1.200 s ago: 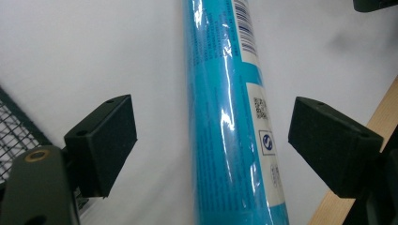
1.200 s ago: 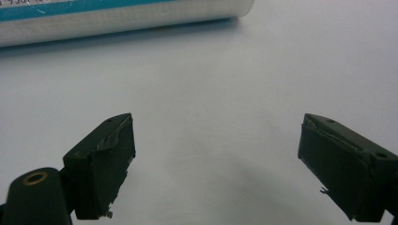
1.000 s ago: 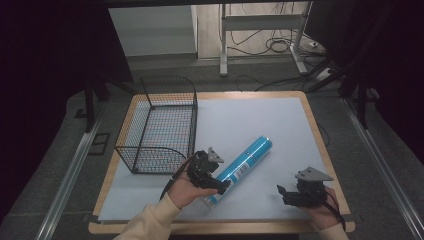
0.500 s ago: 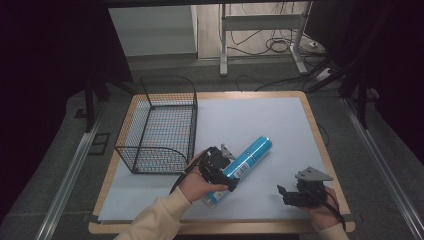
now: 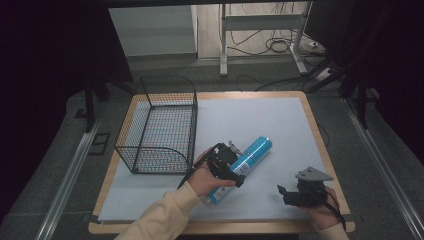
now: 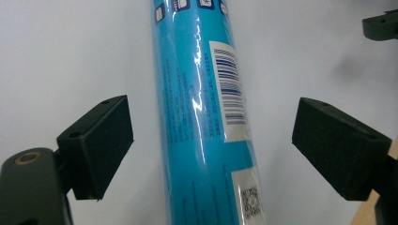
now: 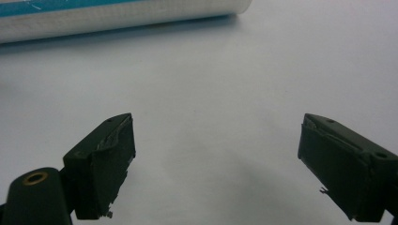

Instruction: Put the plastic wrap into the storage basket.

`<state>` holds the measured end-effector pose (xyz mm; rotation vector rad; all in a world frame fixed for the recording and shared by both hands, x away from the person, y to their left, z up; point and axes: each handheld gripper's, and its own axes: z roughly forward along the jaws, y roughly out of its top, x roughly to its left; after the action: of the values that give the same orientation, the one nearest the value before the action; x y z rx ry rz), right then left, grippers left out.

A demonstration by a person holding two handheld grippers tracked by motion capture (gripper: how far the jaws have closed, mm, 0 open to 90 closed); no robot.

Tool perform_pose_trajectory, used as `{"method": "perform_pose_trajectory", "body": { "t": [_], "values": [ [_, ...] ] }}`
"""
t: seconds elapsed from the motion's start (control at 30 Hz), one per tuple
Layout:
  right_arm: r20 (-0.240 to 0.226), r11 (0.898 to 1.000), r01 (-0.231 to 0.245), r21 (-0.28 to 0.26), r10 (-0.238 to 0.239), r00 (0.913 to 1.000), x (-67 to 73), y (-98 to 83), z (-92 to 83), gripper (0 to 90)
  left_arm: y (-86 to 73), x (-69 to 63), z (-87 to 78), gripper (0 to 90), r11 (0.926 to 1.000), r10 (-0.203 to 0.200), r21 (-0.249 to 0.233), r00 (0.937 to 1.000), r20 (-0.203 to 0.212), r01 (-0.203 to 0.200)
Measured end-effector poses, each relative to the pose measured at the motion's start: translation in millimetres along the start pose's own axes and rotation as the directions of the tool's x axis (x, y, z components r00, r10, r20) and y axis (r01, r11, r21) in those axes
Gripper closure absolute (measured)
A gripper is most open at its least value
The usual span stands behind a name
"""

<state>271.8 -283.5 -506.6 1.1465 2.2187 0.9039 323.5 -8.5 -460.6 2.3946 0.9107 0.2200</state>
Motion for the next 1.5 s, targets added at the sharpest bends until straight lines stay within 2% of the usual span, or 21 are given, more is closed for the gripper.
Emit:
{"method": "perform_pose_trajectory", "body": {
  "t": [0.13,0.33,0.63,0.9,1.1,1.23,1.43,1.5],
  "values": [
    [0.000,1.000,-0.002,0.000,0.002,1.0000,-0.5,0.1,-0.7,11.8,3.7,1.2,4.6,11.4,0.9999,-0.012,0.007,0.9999,-0.001,0.012],
    [-0.001,1.000,-0.009,0.001,0.009,1.0000,-1.1,-0.1,-0.4,11.9,9.4,2.8,11.8,10.5,0.9993,-0.009,0.036,1.0000,0.000,0.009],
    [-0.001,1.000,-0.007,-0.002,0.007,1.0000,-0.8,0.1,-0.5,12.0,16.0,3.2,21.4,10.2,0.9984,-0.016,0.054,0.9999,0.002,0.016],
    [-0.002,1.000,-0.005,-0.002,0.005,1.0000,-0.6,0.2,-0.6,12.0,24.2,3.4,33.4,11.6,0.9949,-0.012,0.100,0.9999,-0.009,0.013],
    [0.000,1.000,-0.006,-0.007,0.006,1.0000,-1.9,0.1,-1.2,12.0,29.6,3.6,45.3,14.3,0.9906,-0.038,0.131,0.9991,-0.017,0.040],
    [0.000,1.000,-0.006,-0.006,0.006,1.0000,-1.7,0.1,-1.1,12.0,29.0,6.1,54.2,15.6,0.9852,-0.066,0.157,0.9976,-0.021,0.069],
    [0.006,1.000,-0.007,0.000,0.007,1.0000,-1.9,0.3,-0.6,12.1,24.8,6.6,63.2,23.0,0.9771,-0.070,0.200,0.9974,-0.017,0.072],
    [0.008,1.000,-0.008,-0.002,0.008,0.9999,-2.4,0.2,-0.6,12.2,23.9,7.8,65.9,26.7,0.9730,-0.084,0.215,0.9965,-0.008,0.083]
  ]
}}
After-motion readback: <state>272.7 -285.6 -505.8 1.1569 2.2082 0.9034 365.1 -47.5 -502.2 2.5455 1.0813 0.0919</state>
